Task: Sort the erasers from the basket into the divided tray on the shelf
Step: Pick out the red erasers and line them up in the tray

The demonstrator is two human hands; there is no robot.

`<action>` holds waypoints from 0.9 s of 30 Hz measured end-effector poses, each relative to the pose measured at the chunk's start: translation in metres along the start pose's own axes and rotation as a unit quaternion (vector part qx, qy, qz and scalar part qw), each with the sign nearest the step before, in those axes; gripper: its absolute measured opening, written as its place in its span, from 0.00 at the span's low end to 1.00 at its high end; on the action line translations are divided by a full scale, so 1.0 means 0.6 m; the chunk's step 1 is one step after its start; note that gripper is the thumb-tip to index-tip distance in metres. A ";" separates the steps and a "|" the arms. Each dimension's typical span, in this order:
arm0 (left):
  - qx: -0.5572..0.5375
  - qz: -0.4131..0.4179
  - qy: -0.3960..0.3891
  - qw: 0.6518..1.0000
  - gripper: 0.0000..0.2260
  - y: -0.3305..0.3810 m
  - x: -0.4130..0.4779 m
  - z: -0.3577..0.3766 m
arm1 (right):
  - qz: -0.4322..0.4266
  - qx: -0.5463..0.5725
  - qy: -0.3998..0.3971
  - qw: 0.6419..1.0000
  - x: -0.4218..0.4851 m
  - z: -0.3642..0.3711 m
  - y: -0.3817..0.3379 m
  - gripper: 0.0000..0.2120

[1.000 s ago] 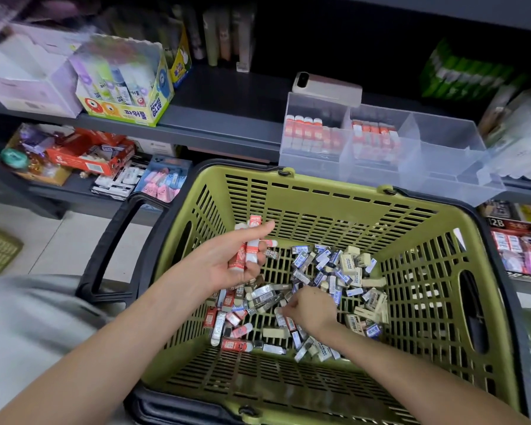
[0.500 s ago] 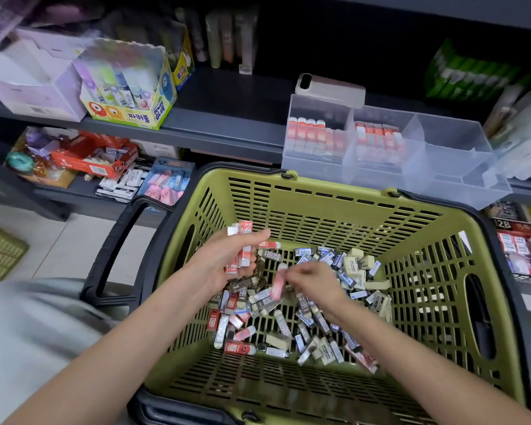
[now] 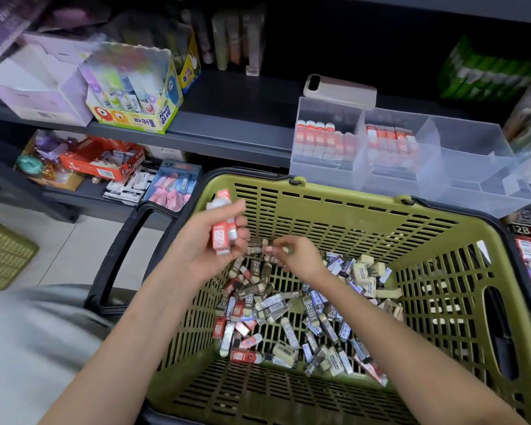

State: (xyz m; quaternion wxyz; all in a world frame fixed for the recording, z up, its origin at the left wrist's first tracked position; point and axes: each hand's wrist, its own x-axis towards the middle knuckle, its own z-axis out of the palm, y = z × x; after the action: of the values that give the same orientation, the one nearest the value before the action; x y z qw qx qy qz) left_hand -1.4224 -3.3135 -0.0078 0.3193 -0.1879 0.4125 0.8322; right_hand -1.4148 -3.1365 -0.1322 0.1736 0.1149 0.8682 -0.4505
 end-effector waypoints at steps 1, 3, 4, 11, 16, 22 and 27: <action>-0.023 0.013 -0.023 0.999 0.20 0.005 -0.002 -0.002 | -0.008 -0.079 0.002 0.997 0.010 0.013 0.012 0.15; -0.070 0.026 -0.063 0.995 0.21 0.012 -0.006 -0.006 | -0.024 -0.164 0.015 0.986 0.024 0.034 0.025 0.14; -0.091 0.028 -0.078 0.992 0.21 0.014 -0.007 -0.009 | -0.034 -0.202 0.028 0.978 0.029 0.042 0.028 0.13; -0.164 0.034 -0.136 0.977 0.24 0.024 -0.015 -0.014 | -0.077 -0.161 0.096 0.979 0.015 0.071 0.022 0.11; -0.156 0.038 -0.141 0.977 0.23 0.025 -0.020 -0.012 | -0.119 -0.229 -0.013 0.966 0.016 0.110 -0.008 0.10; -0.143 0.030 -0.139 0.980 0.22 0.020 -0.017 -0.012 | -0.061 -0.413 -0.012 0.909 0.036 0.134 -0.027 0.10; -0.134 0.029 -0.101 0.985 0.15 0.015 -0.011 -0.011 | -0.041 -0.369 -0.017 0.928 0.022 0.114 -0.019 0.09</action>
State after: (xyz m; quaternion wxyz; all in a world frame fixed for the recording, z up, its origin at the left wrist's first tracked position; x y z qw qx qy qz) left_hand -1.4236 -3.3257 -0.0028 0.3069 -0.1319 0.2678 0.9037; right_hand -1.4177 -3.1984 -0.1656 0.1995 -0.0007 0.9740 -0.1073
